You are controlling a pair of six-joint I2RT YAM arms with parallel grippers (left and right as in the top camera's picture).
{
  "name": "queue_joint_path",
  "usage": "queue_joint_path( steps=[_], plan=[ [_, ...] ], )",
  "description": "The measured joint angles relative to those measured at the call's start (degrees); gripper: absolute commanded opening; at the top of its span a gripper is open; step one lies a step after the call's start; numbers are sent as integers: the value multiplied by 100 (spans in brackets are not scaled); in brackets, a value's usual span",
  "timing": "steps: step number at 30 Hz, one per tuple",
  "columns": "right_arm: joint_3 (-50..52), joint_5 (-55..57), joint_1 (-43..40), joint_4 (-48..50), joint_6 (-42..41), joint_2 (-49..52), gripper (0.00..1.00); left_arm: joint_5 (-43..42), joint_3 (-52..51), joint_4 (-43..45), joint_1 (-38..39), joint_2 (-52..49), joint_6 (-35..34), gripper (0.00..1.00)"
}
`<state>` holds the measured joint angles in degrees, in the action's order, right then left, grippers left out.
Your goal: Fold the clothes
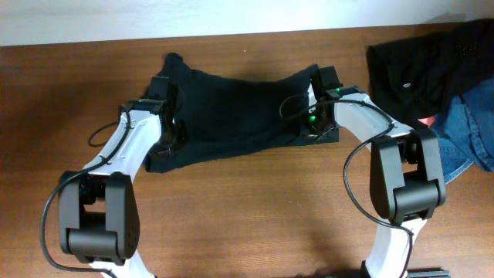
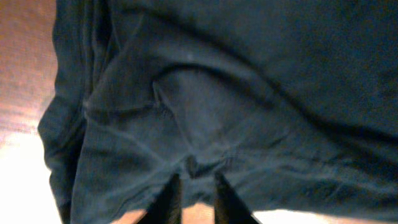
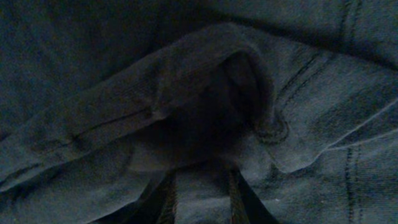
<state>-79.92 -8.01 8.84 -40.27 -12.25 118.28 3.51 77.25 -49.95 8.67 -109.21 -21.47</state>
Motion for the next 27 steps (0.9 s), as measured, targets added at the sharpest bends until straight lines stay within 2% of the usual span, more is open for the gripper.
queue_joint_path(
  steps=[2,9,13,27],
  plan=[
    [0,-7,0,4,0,0,24,2,0,-105,2,0,168,35],
    [2,-7,0,9,-2,0,24,22,0,-122,101,0,608,34],
    [7,-7,0,13,0,-2,24,94,0,81,240,0,745,26],
    [13,-7,0,22,0,-4,24,802,-66,391,623,-181,1139,33]
  ],
)
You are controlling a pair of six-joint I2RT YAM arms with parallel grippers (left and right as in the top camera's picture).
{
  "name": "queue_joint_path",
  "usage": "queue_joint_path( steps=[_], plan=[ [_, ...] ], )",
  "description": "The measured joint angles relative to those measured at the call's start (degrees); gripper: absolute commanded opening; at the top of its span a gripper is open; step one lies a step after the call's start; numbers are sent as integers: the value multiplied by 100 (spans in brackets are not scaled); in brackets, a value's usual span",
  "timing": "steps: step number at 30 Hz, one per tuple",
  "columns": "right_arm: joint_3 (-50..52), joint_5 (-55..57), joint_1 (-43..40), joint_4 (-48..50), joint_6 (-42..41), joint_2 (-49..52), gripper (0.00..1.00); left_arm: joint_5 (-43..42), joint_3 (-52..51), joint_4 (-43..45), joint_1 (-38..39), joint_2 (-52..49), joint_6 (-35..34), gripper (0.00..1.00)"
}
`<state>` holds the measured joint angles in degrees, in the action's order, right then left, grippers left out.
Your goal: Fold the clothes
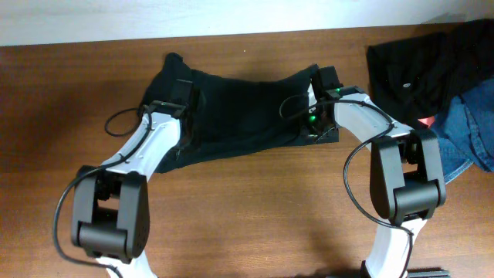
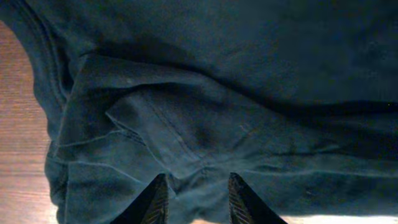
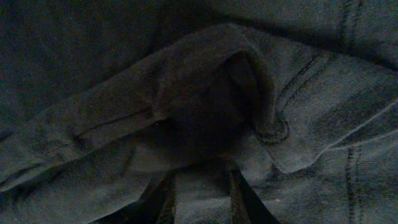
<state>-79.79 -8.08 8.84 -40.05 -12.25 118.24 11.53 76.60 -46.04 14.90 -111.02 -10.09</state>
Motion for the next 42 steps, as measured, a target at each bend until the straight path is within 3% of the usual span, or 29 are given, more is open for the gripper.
queue_joint_path(
  steps=[13,16,24,42],
  plan=[
    [9,0,-2,7,0,-4,25,116,-9,9,7,-407,304,33],
    [9,-4,0,9,-13,-4,33,140,-9,4,17,-407,352,39],
    [11,-111,11,28,-33,-15,40,271,-9,-20,247,-393,564,43],
    [11,-153,15,28,-48,-20,41,802,-24,-37,249,-291,595,48]
  ],
)
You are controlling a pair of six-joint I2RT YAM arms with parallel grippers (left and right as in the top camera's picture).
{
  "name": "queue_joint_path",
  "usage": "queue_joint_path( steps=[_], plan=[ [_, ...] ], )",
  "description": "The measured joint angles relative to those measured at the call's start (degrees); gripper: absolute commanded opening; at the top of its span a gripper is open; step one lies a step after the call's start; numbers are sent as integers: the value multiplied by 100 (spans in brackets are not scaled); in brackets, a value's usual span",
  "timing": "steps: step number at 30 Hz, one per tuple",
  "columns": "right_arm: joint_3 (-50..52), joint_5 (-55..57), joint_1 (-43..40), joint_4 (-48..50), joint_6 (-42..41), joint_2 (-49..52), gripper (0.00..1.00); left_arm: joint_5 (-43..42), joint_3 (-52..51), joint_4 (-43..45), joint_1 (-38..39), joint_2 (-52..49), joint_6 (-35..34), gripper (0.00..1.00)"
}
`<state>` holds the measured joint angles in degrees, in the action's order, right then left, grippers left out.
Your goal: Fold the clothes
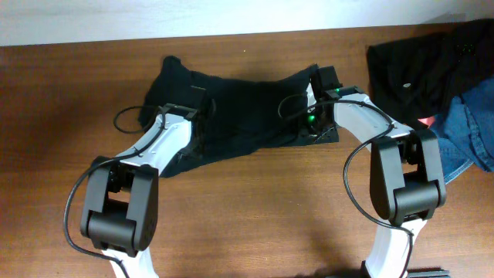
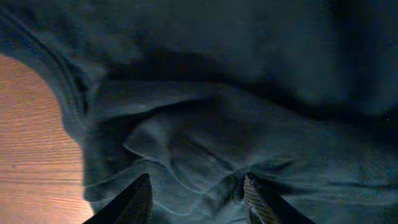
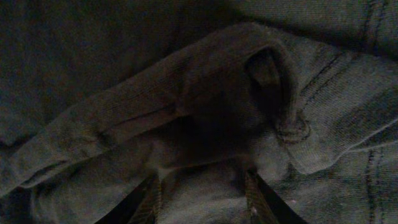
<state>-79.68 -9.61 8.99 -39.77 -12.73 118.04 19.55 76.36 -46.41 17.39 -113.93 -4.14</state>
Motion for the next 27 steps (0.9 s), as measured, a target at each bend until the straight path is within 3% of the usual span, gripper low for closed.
queue_joint_path(
  steps=[10,17,21,27],
  plan=[
    [-2,-44,7,0,-13,-2,46,46,-2,61,-170,39,9,48],
    [-2,-50,7,2,-17,-4,47,-186,-2,-9,-166,627,9,47],
    [-2,-57,7,4,-15,-7,47,-553,-2,-70,-160,898,2,34],
    [-2,-61,7,4,-13,-7,47,-841,-195,-48,-138,907,57,33]
  ],
)
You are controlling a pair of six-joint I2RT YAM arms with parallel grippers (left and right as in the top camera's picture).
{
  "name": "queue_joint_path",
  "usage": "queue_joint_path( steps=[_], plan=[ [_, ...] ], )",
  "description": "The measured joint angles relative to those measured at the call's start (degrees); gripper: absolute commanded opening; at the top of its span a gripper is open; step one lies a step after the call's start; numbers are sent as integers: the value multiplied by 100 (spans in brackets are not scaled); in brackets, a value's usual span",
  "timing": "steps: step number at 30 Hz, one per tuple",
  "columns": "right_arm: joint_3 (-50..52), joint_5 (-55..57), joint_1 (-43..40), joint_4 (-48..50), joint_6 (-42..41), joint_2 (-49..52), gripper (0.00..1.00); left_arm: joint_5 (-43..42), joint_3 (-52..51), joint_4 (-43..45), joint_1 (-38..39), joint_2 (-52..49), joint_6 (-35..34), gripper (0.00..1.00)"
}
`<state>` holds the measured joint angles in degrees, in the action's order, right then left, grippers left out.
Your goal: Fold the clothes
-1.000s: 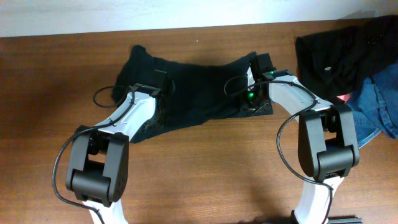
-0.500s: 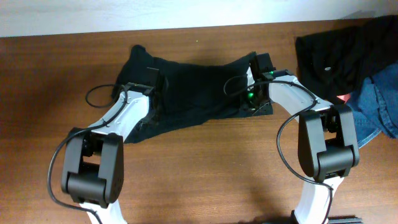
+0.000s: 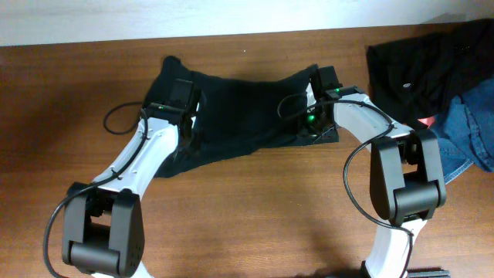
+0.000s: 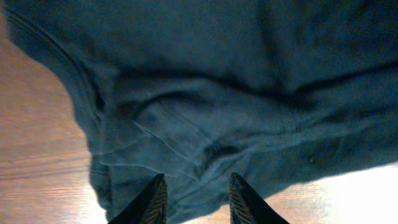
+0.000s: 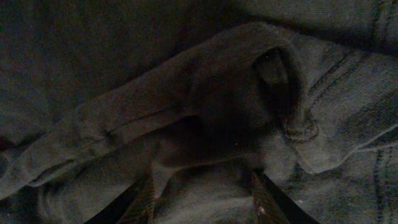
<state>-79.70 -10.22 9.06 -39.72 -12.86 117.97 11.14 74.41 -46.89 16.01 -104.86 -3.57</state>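
Observation:
A dark navy garment [image 3: 247,108] lies crumpled across the far middle of the wooden table [image 3: 255,224]. My left gripper [image 3: 183,99] hangs over its left part. In the left wrist view the gripper [image 4: 196,202] is open above the garment's folded hem [image 4: 186,137], with bare wood showing at both lower corners. My right gripper [image 3: 320,91] is at the garment's right end. Seen from the right wrist, that gripper [image 5: 202,199] is spread open, with a rolled cuff or sleeve fold [image 5: 186,81] just ahead and cloth lying between the fingers.
At the far right a heap of black clothing [image 3: 417,62] sits beside blue denim [image 3: 472,131], with a small red patch [image 3: 427,121] between them. The wall runs along the table's back edge.
My left gripper moved back to the left and away from the cloth, with its fingers now closer together. The right gripper's fingers stand a little wider apart; that arm stayed put.
Both grippers first stood with narrow gaps pinching cloth at the garment's two ends. The left one then shifted right over the garment with its fingers spreading, and the garment's left side bunched inward. The right gripper's fingers widened step by step in place.

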Motion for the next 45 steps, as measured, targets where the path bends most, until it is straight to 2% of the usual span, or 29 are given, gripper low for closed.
queue_joint_path(
  steps=[10,23,45],
  plan=[
    [0,-2,0,2,-2,0,47,-201,-372,131,0,0,190,35],
    [2,-2,0,2,0,0,47,-258,-1054,1185,0,0,382,40],
    [2,-2,0,2,0,0,47,-20,-1207,1528,0,-46,492,39]
  ],
)
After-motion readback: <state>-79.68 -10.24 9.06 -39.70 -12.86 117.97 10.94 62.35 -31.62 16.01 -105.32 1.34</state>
